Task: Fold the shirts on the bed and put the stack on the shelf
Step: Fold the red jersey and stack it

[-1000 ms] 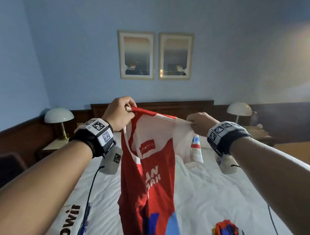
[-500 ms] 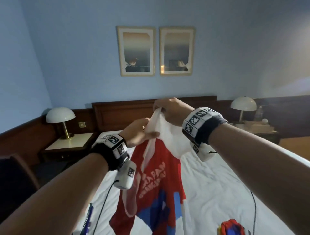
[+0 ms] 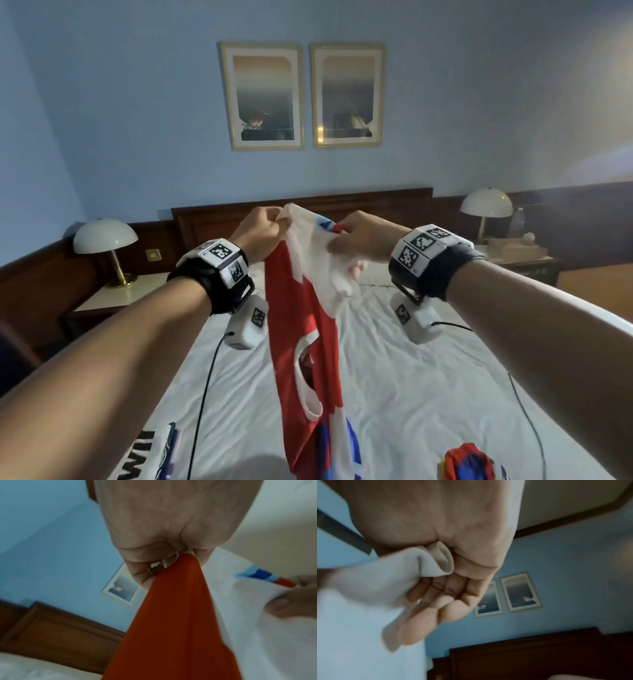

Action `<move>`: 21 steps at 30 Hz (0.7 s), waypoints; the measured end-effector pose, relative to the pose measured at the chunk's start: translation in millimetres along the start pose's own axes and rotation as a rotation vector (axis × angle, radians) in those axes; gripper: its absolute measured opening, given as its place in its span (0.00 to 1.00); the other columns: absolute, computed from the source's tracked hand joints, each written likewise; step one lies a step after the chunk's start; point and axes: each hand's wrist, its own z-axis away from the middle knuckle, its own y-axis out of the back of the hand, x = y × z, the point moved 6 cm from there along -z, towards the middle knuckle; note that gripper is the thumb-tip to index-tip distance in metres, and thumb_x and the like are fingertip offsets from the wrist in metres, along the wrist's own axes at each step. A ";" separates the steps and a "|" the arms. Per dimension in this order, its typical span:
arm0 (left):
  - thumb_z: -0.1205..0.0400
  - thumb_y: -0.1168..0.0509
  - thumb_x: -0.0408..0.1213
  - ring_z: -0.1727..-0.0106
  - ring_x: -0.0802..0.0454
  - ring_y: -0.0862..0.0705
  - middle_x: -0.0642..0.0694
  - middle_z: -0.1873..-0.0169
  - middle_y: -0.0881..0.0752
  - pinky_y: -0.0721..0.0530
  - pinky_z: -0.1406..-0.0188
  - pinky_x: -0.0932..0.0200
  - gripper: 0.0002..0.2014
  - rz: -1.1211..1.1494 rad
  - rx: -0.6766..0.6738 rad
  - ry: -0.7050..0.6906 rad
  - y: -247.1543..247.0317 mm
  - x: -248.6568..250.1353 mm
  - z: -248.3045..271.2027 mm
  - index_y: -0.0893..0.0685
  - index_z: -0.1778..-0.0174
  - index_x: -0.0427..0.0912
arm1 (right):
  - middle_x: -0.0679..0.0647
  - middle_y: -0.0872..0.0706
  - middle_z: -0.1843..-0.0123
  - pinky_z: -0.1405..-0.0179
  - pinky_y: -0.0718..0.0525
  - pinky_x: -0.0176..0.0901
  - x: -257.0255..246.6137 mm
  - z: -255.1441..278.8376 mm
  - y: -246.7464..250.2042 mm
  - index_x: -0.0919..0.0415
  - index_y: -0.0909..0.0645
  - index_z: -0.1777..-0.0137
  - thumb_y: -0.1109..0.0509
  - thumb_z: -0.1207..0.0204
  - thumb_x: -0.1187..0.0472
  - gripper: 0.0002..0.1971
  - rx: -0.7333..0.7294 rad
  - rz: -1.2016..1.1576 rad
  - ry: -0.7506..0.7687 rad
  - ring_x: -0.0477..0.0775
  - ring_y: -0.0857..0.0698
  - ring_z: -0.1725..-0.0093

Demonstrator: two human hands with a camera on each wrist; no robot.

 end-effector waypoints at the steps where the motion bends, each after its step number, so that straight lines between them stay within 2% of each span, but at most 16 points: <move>1: 0.25 0.42 0.49 0.70 0.48 0.27 0.47 0.74 0.23 0.29 0.67 0.53 0.16 0.073 0.041 0.012 2.9 0.1 -4.5 0.23 0.69 0.41 | 0.56 0.14 0.72 0.70 0.21 0.42 -11.3 -0.6 -2.8 0.65 0.16 0.63 0.35 0.24 0.65 0.09 -0.028 -0.134 0.052 0.52 0.16 0.74; 2: 0.25 0.41 0.49 0.69 0.47 0.24 0.43 0.73 0.20 0.27 0.66 0.48 0.17 0.128 0.079 0.010 5.9 -0.8 -10.6 0.21 0.68 0.37 | 0.58 0.12 0.69 0.69 0.21 0.42 -19.0 -2.1 -5.0 0.68 0.15 0.58 0.35 0.23 0.66 0.09 -0.052 -0.255 0.079 0.53 0.14 0.72; 4: 0.22 0.40 0.47 0.63 0.44 0.18 0.36 0.64 0.13 0.19 0.64 0.41 0.18 0.189 0.137 0.018 14.3 1.7 -21.9 0.16 0.61 0.33 | 0.67 0.10 0.63 0.65 0.21 0.45 -21.2 -6.3 -10.4 0.76 0.16 0.50 0.38 0.24 0.67 0.13 -0.116 -0.461 0.068 0.59 0.11 0.68; 5: 0.19 0.40 0.42 0.60 0.44 0.16 0.37 0.61 0.11 0.16 0.61 0.45 0.15 0.232 0.163 0.022 20.7 9.0 -21.5 0.14 0.58 0.34 | 0.69 0.10 0.60 0.64 0.22 0.46 -17.5 -8.5 -13.2 0.77 0.16 0.51 0.40 0.26 0.66 0.15 -0.135 -0.506 0.064 0.62 0.11 0.66; 7: 0.15 0.44 0.30 0.57 0.50 0.15 0.45 0.59 0.11 0.16 0.59 0.61 0.13 0.320 0.198 0.035 33.0 24.5 -19.8 0.13 0.55 0.40 | 0.68 0.09 0.60 0.66 0.23 0.44 -4.7 -12.0 -18.5 0.71 0.15 0.58 0.41 0.30 0.66 0.13 -0.092 -0.439 0.085 0.60 0.12 0.67; 8: 0.14 0.45 0.27 0.55 0.51 0.15 0.46 0.58 0.12 0.16 0.56 0.63 0.15 0.331 0.197 0.032 37.1 28.6 -21.4 0.12 0.53 0.40 | 0.65 0.09 0.62 0.67 0.22 0.44 4.5 -14.2 -22.9 0.68 0.15 0.61 0.39 0.30 0.66 0.10 -0.045 -0.346 0.098 0.59 0.12 0.68; 9: 0.14 0.45 0.28 0.53 0.49 0.14 0.45 0.56 0.11 0.16 0.53 0.61 0.15 0.337 0.192 0.017 39.9 31.5 -23.4 0.12 0.50 0.40 | 0.62 0.08 0.62 0.66 0.18 0.46 13.6 -15.4 -27.8 0.66 0.15 0.61 0.36 0.29 0.66 0.08 0.004 -0.218 0.108 0.57 0.13 0.67; 11: 0.12 0.45 0.32 0.52 0.48 0.14 0.45 0.54 0.11 0.15 0.51 0.56 0.16 0.328 0.179 0.001 46.3 35.5 -23.0 0.11 0.46 0.41 | 0.52 0.09 0.59 0.56 0.13 0.48 28.7 -19.1 -45.4 0.57 0.14 0.57 0.30 0.32 0.58 0.07 0.038 0.032 0.122 0.52 0.12 0.61; 12: 0.11 0.46 0.35 0.52 0.48 0.13 0.46 0.54 0.10 0.13 0.51 0.53 0.17 0.325 0.178 0.009 50.3 35.8 -22.8 0.10 0.47 0.44 | 0.48 0.11 0.57 0.53 0.13 0.48 34.8 -21.4 -56.9 0.52 0.15 0.53 0.28 0.36 0.49 0.13 0.021 0.092 0.123 0.49 0.13 0.58; 14: 0.11 0.45 0.38 0.49 0.46 0.13 0.47 0.53 0.10 0.12 0.46 0.47 0.18 0.340 0.191 0.014 58.2 34.6 -24.9 0.09 0.52 0.51 | 0.43 0.13 0.53 0.50 0.13 0.48 43.6 -24.7 -77.2 0.48 0.17 0.45 0.28 0.43 0.35 0.28 -0.040 0.073 0.079 0.46 0.14 0.53; 16: 0.10 0.46 0.39 0.45 0.43 0.13 0.48 0.52 0.10 0.11 0.43 0.44 0.18 0.340 0.203 0.011 66.2 34.3 -24.5 0.09 0.52 0.53 | 0.43 0.12 0.51 0.48 0.13 0.48 43.9 -25.1 -93.0 0.46 0.17 0.43 0.28 0.43 0.31 0.30 -0.060 0.062 0.045 0.46 0.14 0.51; 18: 0.10 0.46 0.40 0.44 0.43 0.13 0.47 0.51 0.11 0.11 0.41 0.43 0.17 0.332 0.197 0.007 71.2 33.2 -23.6 0.10 0.48 0.51 | 0.48 0.11 0.54 0.51 0.13 0.51 41.3 -24.8 -102.4 0.51 0.15 0.49 0.31 0.36 0.37 0.22 -0.023 0.116 0.053 0.52 0.13 0.55; 19: 0.09 0.46 0.39 0.45 0.44 0.13 0.47 0.51 0.11 0.11 0.42 0.44 0.17 0.333 0.200 0.008 74.1 31.0 -22.5 0.10 0.48 0.51 | 0.52 0.11 0.57 0.53 0.13 0.53 41.3 -26.4 -105.3 0.55 0.14 0.52 0.32 0.30 0.44 0.17 0.010 0.154 0.061 0.56 0.13 0.57; 21: 0.09 0.46 0.39 0.49 0.46 0.13 0.48 0.54 0.12 0.11 0.47 0.47 0.17 0.347 0.211 0.026 79.6 26.5 -19.2 0.11 0.51 0.52 | 0.57 0.12 0.60 0.59 0.16 0.50 47.6 -32.2 -103.8 0.61 0.15 0.57 0.36 0.26 0.57 0.10 0.092 0.182 0.039 0.60 0.16 0.61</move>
